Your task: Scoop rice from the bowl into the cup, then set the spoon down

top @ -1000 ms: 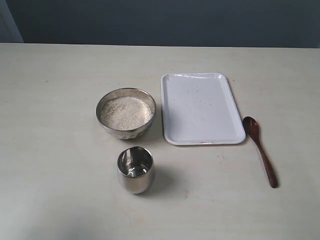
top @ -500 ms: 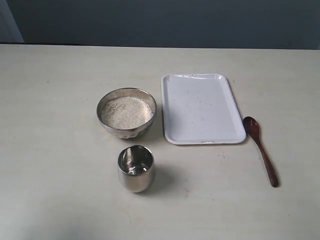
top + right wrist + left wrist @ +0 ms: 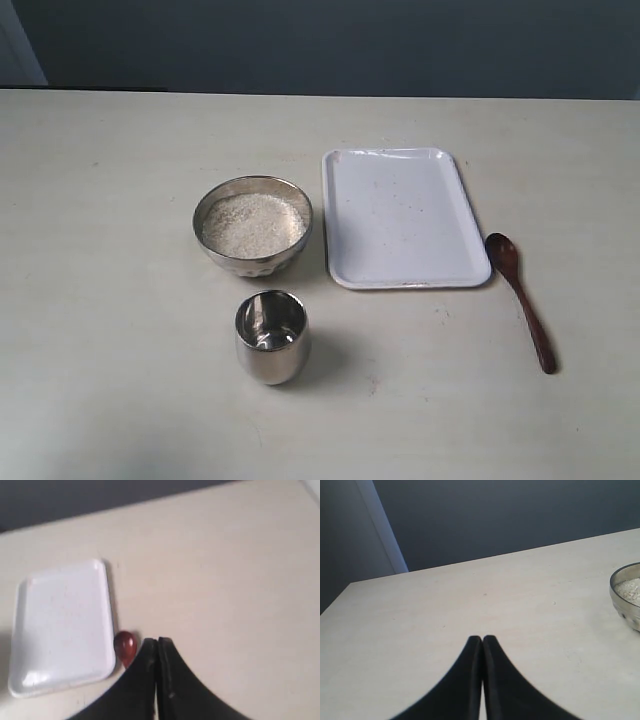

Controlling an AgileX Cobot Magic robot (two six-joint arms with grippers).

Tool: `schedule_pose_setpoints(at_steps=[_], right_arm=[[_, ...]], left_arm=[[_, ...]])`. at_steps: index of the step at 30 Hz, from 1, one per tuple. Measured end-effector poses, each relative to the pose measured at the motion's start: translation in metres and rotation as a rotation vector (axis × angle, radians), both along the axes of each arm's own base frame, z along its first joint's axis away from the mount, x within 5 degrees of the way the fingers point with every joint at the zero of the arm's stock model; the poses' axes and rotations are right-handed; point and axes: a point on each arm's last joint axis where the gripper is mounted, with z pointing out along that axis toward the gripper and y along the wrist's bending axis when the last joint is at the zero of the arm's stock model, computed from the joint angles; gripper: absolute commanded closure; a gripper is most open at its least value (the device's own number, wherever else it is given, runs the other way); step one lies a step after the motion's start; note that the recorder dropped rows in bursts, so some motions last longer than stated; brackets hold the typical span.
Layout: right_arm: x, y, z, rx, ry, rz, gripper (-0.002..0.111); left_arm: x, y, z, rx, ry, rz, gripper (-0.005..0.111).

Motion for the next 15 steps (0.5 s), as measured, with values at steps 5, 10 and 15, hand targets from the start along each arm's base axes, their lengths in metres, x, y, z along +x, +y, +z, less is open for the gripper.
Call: schedule_pose_setpoints(at_steps=[5,10,15], right_arm=[[0.068,0.013,-0.058,0.007,0.356,0.149,0.109],[0.092,0.045,-0.118,-0.03,0.621,0.299,0.098],[0.099,0.081,-0.16,-0.07,0.766,0.423,0.069]], left_arm=[[0.0,0.0,0.0,0.0,0.0,0.0,0.106],[0.0,0.0,0.0,0.0,0.0,0.0,0.106],[0.0,0.0,0.0,0.0,0.0,0.0,0.106]])
